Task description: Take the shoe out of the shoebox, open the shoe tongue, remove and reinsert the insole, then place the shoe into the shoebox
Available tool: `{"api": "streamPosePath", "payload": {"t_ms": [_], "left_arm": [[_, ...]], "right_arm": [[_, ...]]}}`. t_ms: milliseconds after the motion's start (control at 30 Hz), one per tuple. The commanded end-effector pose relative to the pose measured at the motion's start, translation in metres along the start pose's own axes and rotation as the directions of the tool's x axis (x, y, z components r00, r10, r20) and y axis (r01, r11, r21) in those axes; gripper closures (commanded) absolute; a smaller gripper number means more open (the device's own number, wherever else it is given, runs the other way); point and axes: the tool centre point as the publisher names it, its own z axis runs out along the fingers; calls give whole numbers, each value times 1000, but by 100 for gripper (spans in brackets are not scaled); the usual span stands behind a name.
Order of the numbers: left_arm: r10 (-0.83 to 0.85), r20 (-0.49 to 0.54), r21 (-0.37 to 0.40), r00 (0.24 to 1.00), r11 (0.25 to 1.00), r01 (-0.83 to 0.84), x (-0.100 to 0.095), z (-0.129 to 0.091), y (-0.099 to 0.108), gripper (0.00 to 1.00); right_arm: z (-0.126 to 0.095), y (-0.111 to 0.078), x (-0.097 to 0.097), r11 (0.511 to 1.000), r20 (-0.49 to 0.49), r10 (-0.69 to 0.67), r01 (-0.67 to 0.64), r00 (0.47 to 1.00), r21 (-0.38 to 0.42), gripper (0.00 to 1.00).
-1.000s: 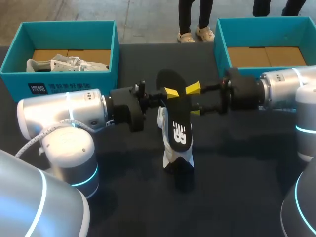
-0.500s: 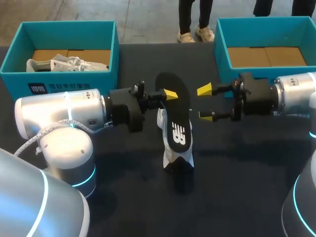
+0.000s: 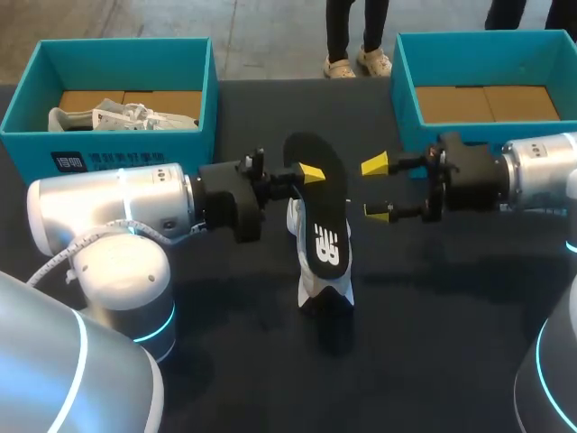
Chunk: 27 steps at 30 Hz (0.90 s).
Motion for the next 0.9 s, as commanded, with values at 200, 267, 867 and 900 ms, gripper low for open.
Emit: {"api": "streamPosePath", "payload": {"t_ms": [200, 267, 867, 900], "left_arm": [[1, -3, -4, 1000, 1000, -1, 0, 1, -1, 100], [1, -3, -4, 1000, 1000, -1, 0, 1, -1, 100], [-273, -63, 157, 960, 947, 280, -7, -17, -25, 100], [-294, -65, 162, 954, 940, 301, -9, -18, -26, 100]], "right_arm": [[0, -1, 1, 1000, 4, 1, -1, 1000, -1, 0], [0, -1, 1, 1000, 4, 1, -1, 1000, -1, 0], [-17, -21, -2, 992, 94, 79, -68, 992, -109, 0], [-18, -21, -3, 991, 99, 79, -68, 992, -112, 0]]}}
